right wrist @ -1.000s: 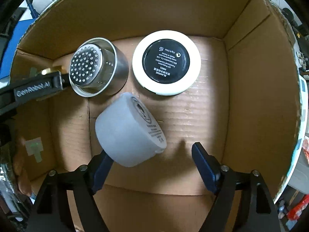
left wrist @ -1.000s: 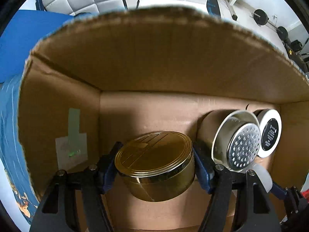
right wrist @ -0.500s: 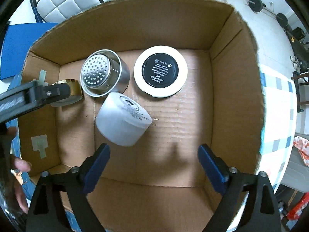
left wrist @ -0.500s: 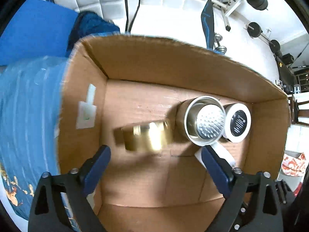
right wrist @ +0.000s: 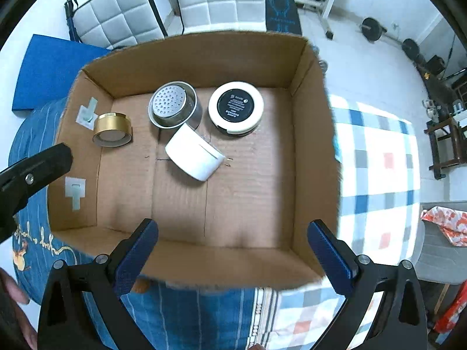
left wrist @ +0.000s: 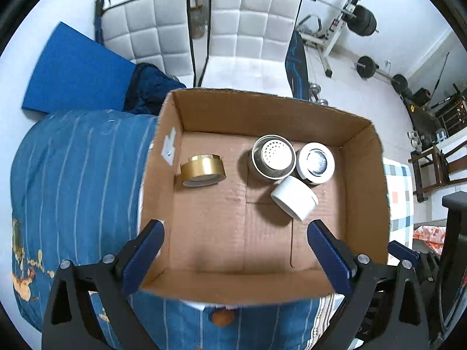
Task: Organize rigid objects
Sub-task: 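Open both tools to release the gold tin and white jar, lift out, then lower the left tool to the spray bottle cap while the right approaches the white case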
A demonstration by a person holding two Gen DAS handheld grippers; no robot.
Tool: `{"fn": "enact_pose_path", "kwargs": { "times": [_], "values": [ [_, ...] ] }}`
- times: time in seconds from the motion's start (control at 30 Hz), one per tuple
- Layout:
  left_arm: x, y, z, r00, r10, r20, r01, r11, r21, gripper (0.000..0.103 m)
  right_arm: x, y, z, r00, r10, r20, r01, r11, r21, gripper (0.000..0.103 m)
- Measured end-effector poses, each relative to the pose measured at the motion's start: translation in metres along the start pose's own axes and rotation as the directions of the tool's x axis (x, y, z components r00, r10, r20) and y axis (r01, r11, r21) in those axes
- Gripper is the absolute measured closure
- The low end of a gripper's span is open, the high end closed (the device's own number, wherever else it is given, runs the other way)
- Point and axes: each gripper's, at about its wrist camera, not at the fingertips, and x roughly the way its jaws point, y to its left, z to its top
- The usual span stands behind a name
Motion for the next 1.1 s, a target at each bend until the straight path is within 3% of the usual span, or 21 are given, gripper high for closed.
{"fn": "enact_pose_path", "kwargs": {
  "times": [0.47,0.73,0.83,0.93,1.0,1.1],
  "values": [
    [-0.091,-0.014,-0.066,0.990,0.014,0.141,-0.018,0.999,0.031,0.002,-0.102,-0.013,-0.060,0.981,0.022,0.192,-0.015,0.999,-0.039,0.000],
    [-0.118,-0.007,-0.079,0.986,-0.037,0.166,0.028,0.998,0.055,0.002,-0.135,-0.006,-0.082,0.972,0.038,0.230,-0.029,0.999,-0.044,0.000],
    [-0.119,-0.002,-0.081,0.986,-0.035,0.161,0.025,0.997,0.069,0.002,-0.135,-0.008,-0.087,0.973,0.070,0.218,-0.071,0.997,0.000,0.000],
    [-0.106,0.006,-0.084,0.988,0.052,0.143,-0.063,0.995,0.079,0.002,-0.124,-0.016,-0.093,0.976,0.076,0.206,-0.090,0.994,0.058,0.000],
    [-0.083,0.013,-0.088,0.987,0.112,0.111,-0.123,0.988,0.093,0.002,-0.102,-0.024,-0.096,0.984,0.064,0.166,-0.081,0.992,0.098,0.000],
    [-0.037,0.026,-0.093,0.992,0.128,0.017,-0.129,0.987,0.092,0.002,-0.054,-0.037,-0.100,0.995,0.067,0.067,-0.077,0.984,0.160,0.000]
  ]
}}
